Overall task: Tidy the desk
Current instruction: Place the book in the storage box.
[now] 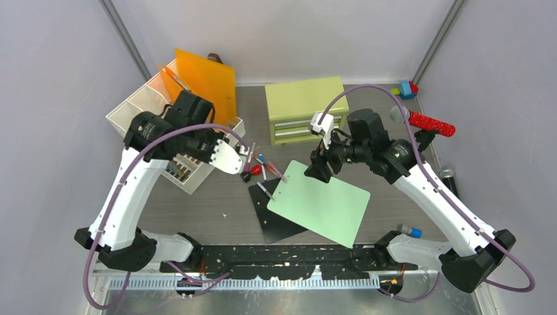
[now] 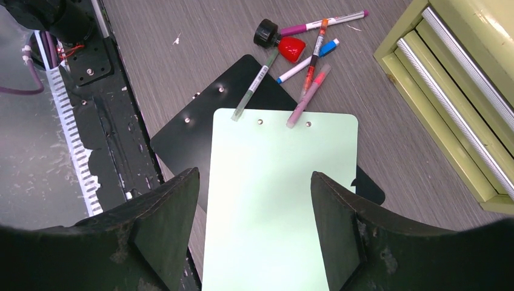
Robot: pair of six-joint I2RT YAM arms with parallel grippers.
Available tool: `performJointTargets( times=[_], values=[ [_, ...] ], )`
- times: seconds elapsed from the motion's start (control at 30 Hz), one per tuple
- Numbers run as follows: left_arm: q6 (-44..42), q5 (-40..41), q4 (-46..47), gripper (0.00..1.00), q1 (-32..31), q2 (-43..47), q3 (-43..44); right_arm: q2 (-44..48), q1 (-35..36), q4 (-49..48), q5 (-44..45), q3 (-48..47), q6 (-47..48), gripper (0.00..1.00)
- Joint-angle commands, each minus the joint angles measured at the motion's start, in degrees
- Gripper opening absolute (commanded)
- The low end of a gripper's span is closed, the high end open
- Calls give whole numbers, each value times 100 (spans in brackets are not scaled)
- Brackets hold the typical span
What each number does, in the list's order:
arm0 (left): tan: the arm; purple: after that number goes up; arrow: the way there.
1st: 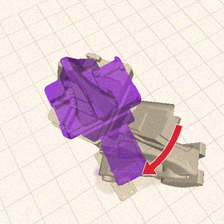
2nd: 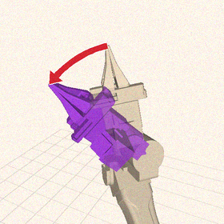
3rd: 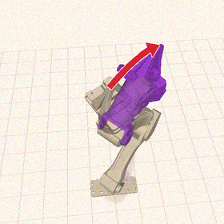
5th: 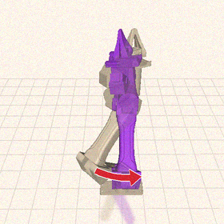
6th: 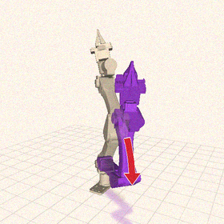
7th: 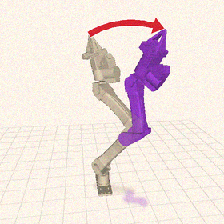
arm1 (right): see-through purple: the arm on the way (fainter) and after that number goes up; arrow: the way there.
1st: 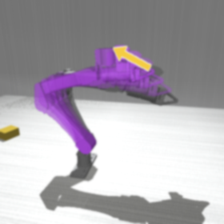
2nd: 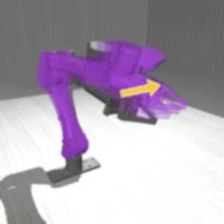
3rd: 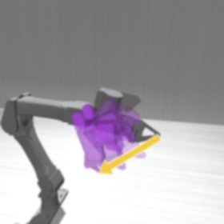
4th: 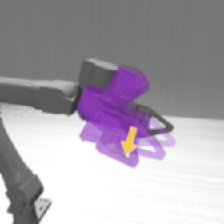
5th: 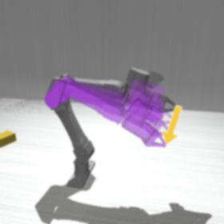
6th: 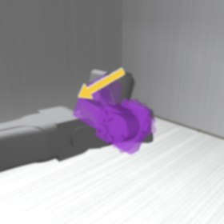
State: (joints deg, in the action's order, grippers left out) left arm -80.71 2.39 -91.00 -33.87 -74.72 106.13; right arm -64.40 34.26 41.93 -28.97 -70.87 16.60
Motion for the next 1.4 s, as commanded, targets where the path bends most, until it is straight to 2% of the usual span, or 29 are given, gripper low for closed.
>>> performJointTargets(
  times=[0.0, 0.13, 0.27, 0.43, 0.97, 1.1, 1.37],
  values=[
    [-816, 458, -390, 0, 678, -17, 596, 134, -34, -217, 49, -10, 11, 73],
    [-1413, -167, -420, 0, 1739, -153, 917, 138, -34, -174, 45, -30, 50, 73],
    [-1743, -731, -665, 0, 2513, -387, 1308, 138, -33, -169, 47, -7, 91, 74],
    [-2086, -1215, -480, 0, 3239, -381, 1051, 113, -34, -177, 54, -10, 117, 74],
    [-2802, -1406, -846, 0, 4088, -143, 269, -216, -31, -121, 66, -160, 204, 74],
    [-2974, -1448, -903, 0, 4129, 31, 159, -237, -32, -137, 117, -146, 242, 73],
    [-3388, -900, -657, 0, 4174, 182, -598, -449, -32, -137, 67, -231, 218, 73]
  ],
)
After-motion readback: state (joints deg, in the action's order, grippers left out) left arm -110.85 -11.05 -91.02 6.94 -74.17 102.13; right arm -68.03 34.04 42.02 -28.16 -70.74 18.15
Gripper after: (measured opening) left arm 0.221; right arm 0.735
